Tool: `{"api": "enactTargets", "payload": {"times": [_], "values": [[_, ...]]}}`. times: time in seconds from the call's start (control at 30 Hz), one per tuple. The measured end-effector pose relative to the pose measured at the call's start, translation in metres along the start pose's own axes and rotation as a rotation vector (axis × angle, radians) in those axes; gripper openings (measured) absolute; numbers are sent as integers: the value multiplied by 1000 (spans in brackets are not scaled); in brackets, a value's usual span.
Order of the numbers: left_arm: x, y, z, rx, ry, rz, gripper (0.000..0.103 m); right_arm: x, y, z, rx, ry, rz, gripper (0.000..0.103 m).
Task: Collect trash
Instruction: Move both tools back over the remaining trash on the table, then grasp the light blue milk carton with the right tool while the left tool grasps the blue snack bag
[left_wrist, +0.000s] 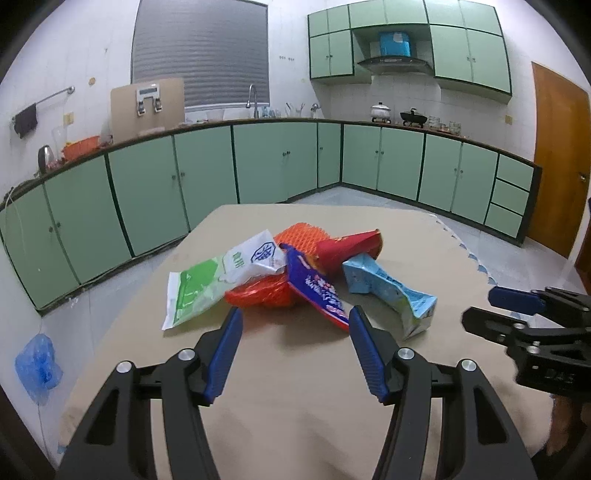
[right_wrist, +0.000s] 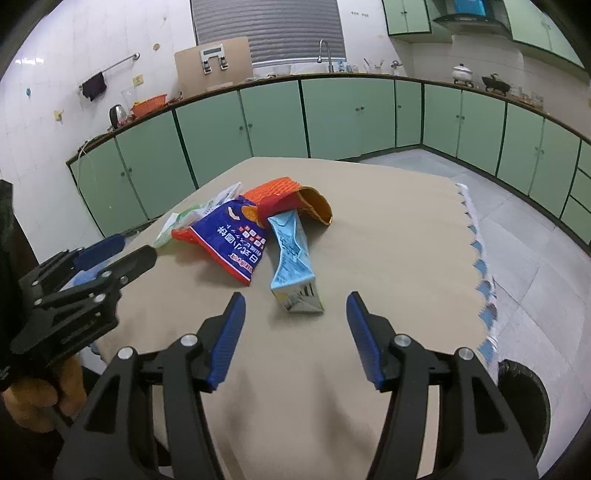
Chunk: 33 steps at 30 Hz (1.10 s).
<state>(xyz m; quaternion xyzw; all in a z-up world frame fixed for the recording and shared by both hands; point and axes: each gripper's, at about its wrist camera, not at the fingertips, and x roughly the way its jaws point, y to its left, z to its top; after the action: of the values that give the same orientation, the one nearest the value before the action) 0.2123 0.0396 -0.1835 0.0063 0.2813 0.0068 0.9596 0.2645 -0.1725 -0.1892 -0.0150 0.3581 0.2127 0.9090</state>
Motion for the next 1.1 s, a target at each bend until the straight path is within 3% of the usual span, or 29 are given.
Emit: {"api": "enactTargets", "payload": {"times": [0.23,0.6,0.67,0.7,1.1], "values": [[1,10,-3,-34,17,-4,59,39,4,2,-2,35,-3,56],[14,11,-10,-42,48,-9,59,63,2,6,3,59,-7,56],[17,11,-10,-46,54,-9,59,69,1,6,8,74,-2,50],[18,11,-10,-48,55,-10,59,72,0,6,11,85,2,39],[48,1,-4,-73,92,-36,59,50,-12,-1,27,41,40,37]]}}
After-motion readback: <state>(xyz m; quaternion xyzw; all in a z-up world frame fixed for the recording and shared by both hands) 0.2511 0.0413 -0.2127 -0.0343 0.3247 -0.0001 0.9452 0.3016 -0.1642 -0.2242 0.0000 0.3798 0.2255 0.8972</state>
